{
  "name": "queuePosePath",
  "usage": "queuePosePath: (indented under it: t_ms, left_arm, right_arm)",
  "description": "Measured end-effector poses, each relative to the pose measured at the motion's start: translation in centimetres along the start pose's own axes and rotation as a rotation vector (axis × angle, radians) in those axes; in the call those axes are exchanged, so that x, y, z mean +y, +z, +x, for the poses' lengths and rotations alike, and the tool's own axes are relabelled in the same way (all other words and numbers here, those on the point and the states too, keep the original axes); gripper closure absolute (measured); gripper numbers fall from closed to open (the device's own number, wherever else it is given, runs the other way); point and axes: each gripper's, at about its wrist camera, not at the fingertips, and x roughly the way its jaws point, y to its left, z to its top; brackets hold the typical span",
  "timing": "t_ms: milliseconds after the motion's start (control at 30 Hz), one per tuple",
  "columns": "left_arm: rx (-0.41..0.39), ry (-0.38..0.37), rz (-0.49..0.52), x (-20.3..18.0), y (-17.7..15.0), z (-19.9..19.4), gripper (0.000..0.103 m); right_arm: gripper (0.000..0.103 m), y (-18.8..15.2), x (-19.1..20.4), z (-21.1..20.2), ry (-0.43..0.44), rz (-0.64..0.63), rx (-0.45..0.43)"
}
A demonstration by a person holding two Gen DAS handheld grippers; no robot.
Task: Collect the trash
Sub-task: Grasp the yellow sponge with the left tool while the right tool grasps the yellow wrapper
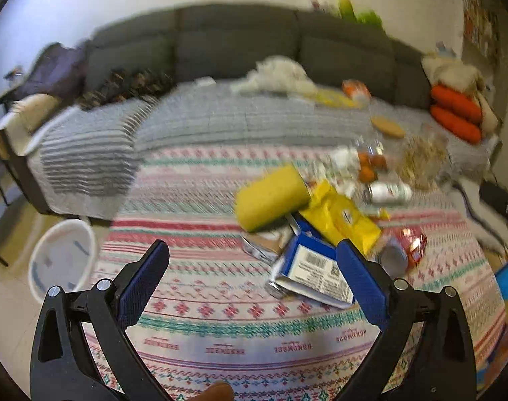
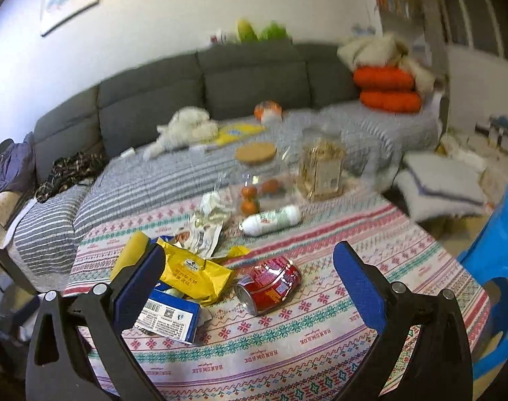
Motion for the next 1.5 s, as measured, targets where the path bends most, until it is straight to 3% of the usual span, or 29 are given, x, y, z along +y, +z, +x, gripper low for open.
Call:
queuePosePath:
  t_ms: [67, 167, 233, 300, 367, 567, 667, 700, 733, 767, 800, 867, 1033, 1233, 1367, 1500]
  left_arm:
    - [0.073, -0.016, 0.008, -2.0, 0.5, -0.2, 0.007]
    - [0.097, 0.009, 0.031, -3.9, 1.9, -1.4, 0.007]
    - [0.125, 0.02, 0.098, -5.4, 3.2, -1.9, 0.007]
    - [0.15, 0.037, 0.162, -7.4, 4.5, -2.7, 0.007]
    - [0.159, 0.047, 0.216, -9.9, 5.3, -2.7, 0.007]
    - [0.199, 0.129, 0.395, -10.9, 4.0, 1.2, 0.007]
    - [0.2, 0.137, 0.472, -10.1, 3.8, 3.0, 0.018]
    - [0.205, 0.137, 0.49, -11.2, 4.1, 2.3, 0.028]
    - [0.21, 0.135, 0.505, -9.2, 3.9, 4.5, 0.034]
    - [0.218, 0.126, 0.513, -8.3, 4.1, 5.4, 0.048]
    - [0.222, 0.113, 0.513, -8.8, 4.5, 4.8, 0.064]
    - [0.209, 0.084, 0.497, -8.4, 4.8, 4.2, 0.079]
    - [0.102, 0.041, 0.389, -5.9, 5.8, 1.2, 0.082]
    - [-0.016, -0.04, 0.185, -3.4, 7.1, -4.5, 0.082]
    - [-0.042, -0.085, 0.078, -1.4, 6.6, -6.3, 0.082]
    - [-0.031, -0.093, 0.036, 0.0, 6.0, -5.9, 0.082]
  right_arm:
    - [0.005, 1.5, -0.5, 1.3, 0.019, 0.027, 0.075]
    - [0.005, 1.7, -1.5, 2.4, 0.036, 0.054, 0.105]
    - [0.005, 0.9, -2.3, 3.3, 0.014, 0.054, 0.122]
    - [0.005, -0.3, -3.1, 5.2, -0.011, 0.064, 0.213]
    - [0.005, -0.1, -3.2, 5.9, 0.052, 0.08, 0.264]
    - [0.005, 0.7, -2.0, 5.3, 0.039, -0.045, 0.22]
    - [0.006, 0.7, -1.2, 5.8, 0.091, -0.094, 0.238]
    - [0.006, 0.8, -0.8, 6.0, 0.099, -0.121, 0.239]
    - [0.006, 0.7, -0.4, 6.4, 0.103, -0.154, 0.238]
    - [0.006, 0.6, 0.2, 6.6, 0.12, -0.173, 0.232]
    - [0.006, 0.4, 0.5, 6.6, 0.14, -0.18, 0.225]
    - [0.006, 0.2, 1.4, 7.2, 0.158, -0.233, 0.231]
    - [0.006, -0.5, 3.7, 9.2, 0.201, -0.311, 0.247]
    - [0.006, -1.1, 6.2, 11.6, 0.211, -0.35, 0.269]
    - [0.006, -1.3, 7.3, 13.7, 0.217, -0.331, 0.309]
    - [0.006, -1.6, 7.8, 15.6, 0.216, -0.324, 0.329]
